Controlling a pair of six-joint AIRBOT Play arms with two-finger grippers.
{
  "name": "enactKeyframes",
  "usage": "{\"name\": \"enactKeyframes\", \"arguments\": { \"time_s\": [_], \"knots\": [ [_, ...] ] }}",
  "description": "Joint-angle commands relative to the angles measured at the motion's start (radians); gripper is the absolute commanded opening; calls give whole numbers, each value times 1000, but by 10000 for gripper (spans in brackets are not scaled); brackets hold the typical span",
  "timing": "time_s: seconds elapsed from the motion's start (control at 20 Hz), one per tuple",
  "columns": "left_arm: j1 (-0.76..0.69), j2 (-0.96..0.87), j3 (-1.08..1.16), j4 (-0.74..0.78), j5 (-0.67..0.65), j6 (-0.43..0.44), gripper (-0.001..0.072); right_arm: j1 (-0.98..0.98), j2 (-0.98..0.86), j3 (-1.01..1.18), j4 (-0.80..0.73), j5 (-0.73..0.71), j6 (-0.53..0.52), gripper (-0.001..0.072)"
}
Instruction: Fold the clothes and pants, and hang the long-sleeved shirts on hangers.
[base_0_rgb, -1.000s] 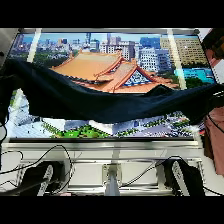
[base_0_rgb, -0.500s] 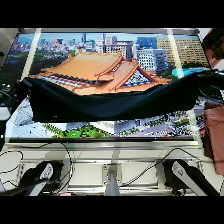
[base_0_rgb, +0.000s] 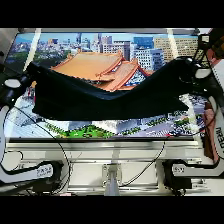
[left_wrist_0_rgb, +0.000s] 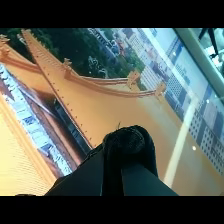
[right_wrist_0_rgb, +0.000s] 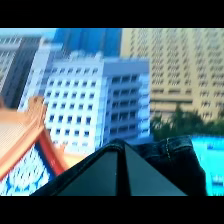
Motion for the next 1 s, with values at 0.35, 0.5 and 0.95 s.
{"name": "enactKeyframes", "arguments": {
  "time_s": [0.35, 0.5, 0.95],
  "knots": [
    [-39, -122, 74, -132, 364, -104, 74, 117, -160, 7, 317, -502, 130, 16],
    [-39, -164, 74, -133, 363, -104, 74, 117, -180, 7, 316, -487, 129, 16],
    [-39, -175, 74, -132, 442, -105, 74, 117, -140, 7, 260, -552, -291, 16]
  ]
}}
